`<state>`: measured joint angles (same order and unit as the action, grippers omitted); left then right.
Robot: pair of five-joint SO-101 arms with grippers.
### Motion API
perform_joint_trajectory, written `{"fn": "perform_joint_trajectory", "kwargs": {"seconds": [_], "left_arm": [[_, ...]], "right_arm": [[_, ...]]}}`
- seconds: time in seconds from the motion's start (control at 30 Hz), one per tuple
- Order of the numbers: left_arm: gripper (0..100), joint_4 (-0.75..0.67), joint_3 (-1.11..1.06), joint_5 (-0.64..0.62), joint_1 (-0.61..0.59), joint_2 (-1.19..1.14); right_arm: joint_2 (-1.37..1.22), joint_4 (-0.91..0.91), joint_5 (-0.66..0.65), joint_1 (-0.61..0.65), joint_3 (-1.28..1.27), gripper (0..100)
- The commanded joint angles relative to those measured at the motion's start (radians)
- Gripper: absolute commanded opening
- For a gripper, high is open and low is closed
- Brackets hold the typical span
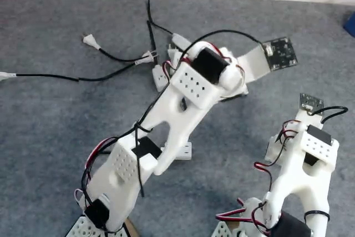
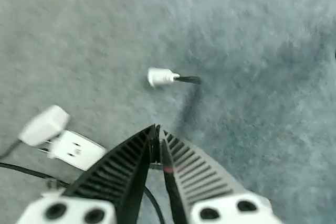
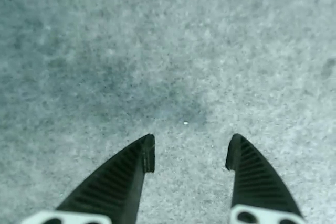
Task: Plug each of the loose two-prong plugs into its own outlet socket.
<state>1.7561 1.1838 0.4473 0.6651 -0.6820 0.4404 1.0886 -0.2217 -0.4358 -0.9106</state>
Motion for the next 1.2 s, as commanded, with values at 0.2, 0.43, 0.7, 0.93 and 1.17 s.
{"fn": "perform_joint_trajectory", "kwargs": {"seconds": [0.2,0.43,0.7,0.93,1.17], "left_arm": [[3,0.011,-0.461,-0.003,0.091,0.216],[13,0.003,-0.713,-0.026,0.044,0.473],[12,-0.018,-0.719,-0.356,-0.409,0.513],[20,-0.081,-0.918,-0.474,-0.596,0.513],[22,-0.489,-1.409,-0.470,-0.676,0.527]], "right_arm": [[0.028,-0.008,0.002,-0.013,0.013,22.4],[0.027,-0.001,-0.048,0.038,0.015,22.4],[0.027,0.298,-0.011,0.371,0.228,22.4],[0.027,0.461,0.098,0.622,0.414,22.4],[-0.024,0.423,0.071,0.671,0.426,22.4]]}}
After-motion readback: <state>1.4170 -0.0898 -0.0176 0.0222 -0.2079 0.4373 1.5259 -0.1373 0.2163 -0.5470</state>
